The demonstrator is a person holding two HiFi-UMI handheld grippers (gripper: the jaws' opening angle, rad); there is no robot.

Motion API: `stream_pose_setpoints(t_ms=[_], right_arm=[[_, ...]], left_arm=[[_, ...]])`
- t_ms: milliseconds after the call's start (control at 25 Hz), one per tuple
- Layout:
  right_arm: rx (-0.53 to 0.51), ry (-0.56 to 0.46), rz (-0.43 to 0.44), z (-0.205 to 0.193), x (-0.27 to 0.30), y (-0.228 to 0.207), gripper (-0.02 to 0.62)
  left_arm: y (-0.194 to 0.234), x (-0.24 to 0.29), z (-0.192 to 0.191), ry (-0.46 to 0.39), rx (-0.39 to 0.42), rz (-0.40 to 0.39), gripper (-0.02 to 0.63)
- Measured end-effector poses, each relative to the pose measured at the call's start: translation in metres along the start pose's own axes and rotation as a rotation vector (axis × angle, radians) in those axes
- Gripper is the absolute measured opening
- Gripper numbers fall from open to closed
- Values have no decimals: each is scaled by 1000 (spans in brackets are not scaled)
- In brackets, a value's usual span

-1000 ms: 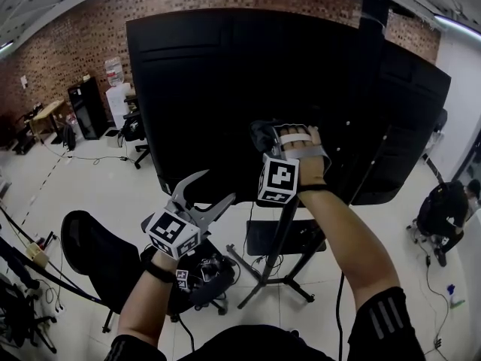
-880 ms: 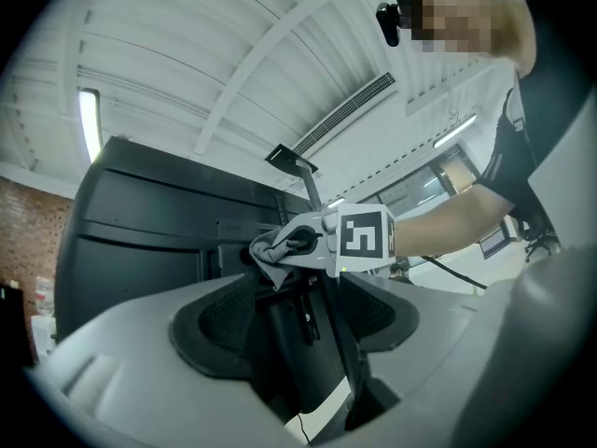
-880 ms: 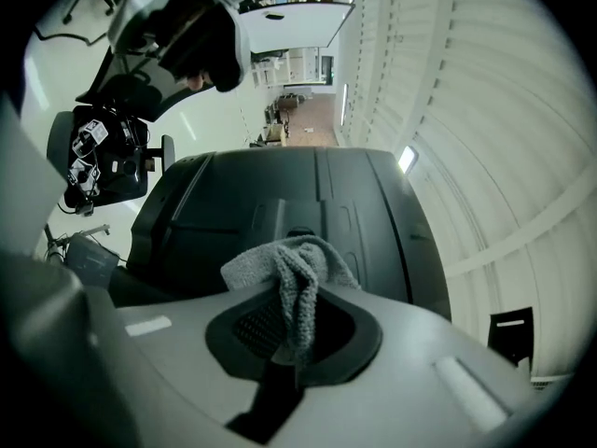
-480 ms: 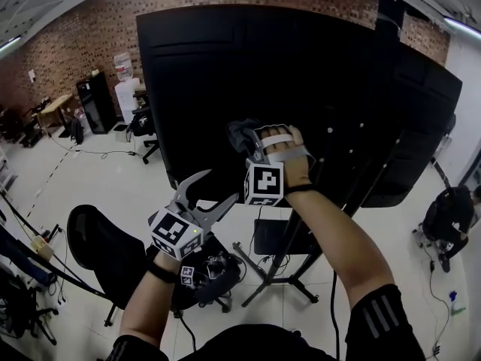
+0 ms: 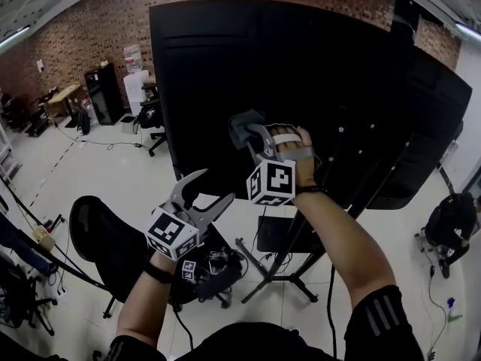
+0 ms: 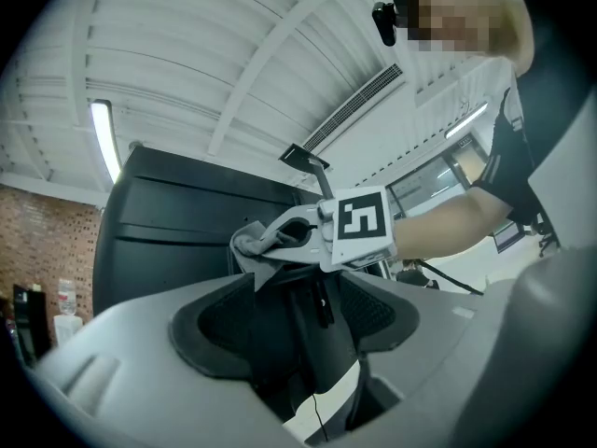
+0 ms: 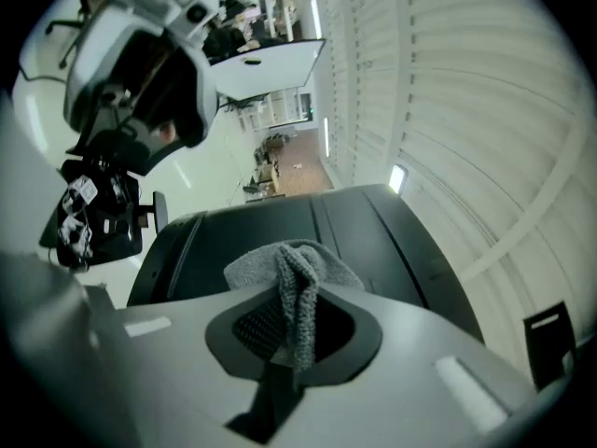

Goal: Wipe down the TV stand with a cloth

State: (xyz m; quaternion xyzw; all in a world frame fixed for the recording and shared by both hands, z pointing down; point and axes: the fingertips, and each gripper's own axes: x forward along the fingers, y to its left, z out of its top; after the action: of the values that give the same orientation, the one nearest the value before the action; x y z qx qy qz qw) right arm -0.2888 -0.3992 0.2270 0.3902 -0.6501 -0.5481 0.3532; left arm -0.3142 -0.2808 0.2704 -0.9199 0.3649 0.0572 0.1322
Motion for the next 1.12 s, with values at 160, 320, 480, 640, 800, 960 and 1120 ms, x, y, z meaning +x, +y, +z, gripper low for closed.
stream_pose_setpoints(t_ms=[160, 320, 480, 640, 800, 960, 1120], right_arm=[[251, -87, 0, -6, -40, -23, 25], [373, -133, -73, -29, -91, -58, 25], [505, -183, -149, -70, -141, -100, 25], [656, -197, -169, -119, -168, -123, 25], [732, -177, -161, -157, -169, -130, 25], [828, -178, -104, -181, -157, -123, 25], [918, -208, -47, -191, -150, -109, 25]], left_arm=[[-16, 14, 6, -21, -8, -30, 311], [-43, 35, 16, -43, -11, -79, 311], [-65, 59, 25, -76, -42, -112, 311], [-88, 86, 36, -94, -48, -129, 311], [-109, 112, 43, -90, -37, -141, 311], [-117, 130, 38, -89, -46, -137, 311], [-123, 137, 31, -60, -50, -122, 311]])
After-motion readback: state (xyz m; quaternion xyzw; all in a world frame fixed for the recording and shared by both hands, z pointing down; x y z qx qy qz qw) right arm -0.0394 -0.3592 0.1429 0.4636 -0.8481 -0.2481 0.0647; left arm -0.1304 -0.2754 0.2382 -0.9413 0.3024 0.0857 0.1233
